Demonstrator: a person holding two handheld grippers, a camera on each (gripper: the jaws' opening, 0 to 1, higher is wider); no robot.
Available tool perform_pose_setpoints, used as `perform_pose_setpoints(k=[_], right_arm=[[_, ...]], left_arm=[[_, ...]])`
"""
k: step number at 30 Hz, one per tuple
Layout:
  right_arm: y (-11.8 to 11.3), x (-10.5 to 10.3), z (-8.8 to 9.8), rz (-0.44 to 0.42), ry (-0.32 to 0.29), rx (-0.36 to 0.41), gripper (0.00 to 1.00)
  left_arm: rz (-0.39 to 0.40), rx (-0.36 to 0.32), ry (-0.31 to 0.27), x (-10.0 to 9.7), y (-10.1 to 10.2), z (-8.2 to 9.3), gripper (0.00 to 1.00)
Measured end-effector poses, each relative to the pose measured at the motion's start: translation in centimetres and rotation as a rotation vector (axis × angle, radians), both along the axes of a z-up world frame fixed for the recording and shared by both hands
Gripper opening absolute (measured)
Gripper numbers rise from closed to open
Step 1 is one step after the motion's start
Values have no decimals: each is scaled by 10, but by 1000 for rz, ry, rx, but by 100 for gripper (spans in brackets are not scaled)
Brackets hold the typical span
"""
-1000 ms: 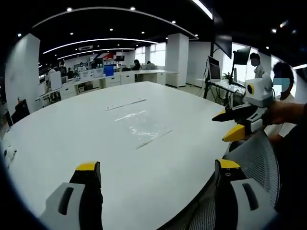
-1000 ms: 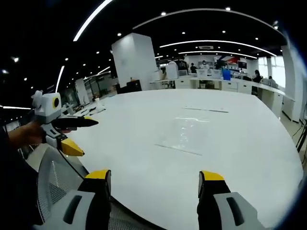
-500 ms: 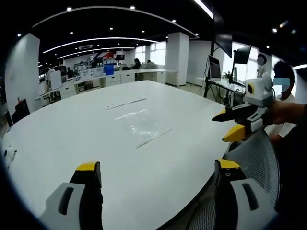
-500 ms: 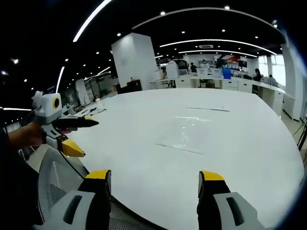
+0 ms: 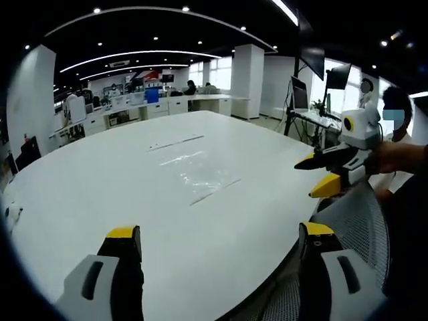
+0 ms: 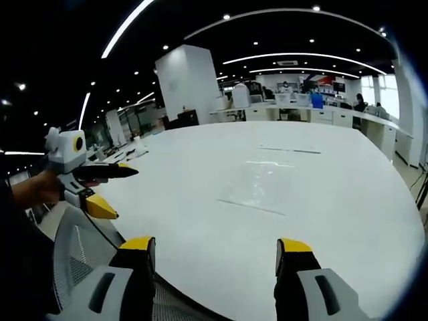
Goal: Open the resealable bag by pulling the two sides of the seal apart until the entire bag opening is separated and visibly accessible.
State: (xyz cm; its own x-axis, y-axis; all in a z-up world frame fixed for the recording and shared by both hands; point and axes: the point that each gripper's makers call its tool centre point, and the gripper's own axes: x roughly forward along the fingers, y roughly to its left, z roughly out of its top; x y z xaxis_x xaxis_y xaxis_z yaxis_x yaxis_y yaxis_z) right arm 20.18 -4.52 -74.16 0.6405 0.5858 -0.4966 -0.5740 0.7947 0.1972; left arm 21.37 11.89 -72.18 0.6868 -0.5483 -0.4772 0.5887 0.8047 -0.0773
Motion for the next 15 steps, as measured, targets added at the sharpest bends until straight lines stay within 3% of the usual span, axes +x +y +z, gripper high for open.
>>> perform_pose_setpoints(k=[15], right_arm=[[7, 7, -4, 27, 9, -16, 72]], left_arm=[[-12, 8, 15, 4, -1, -6, 96]])
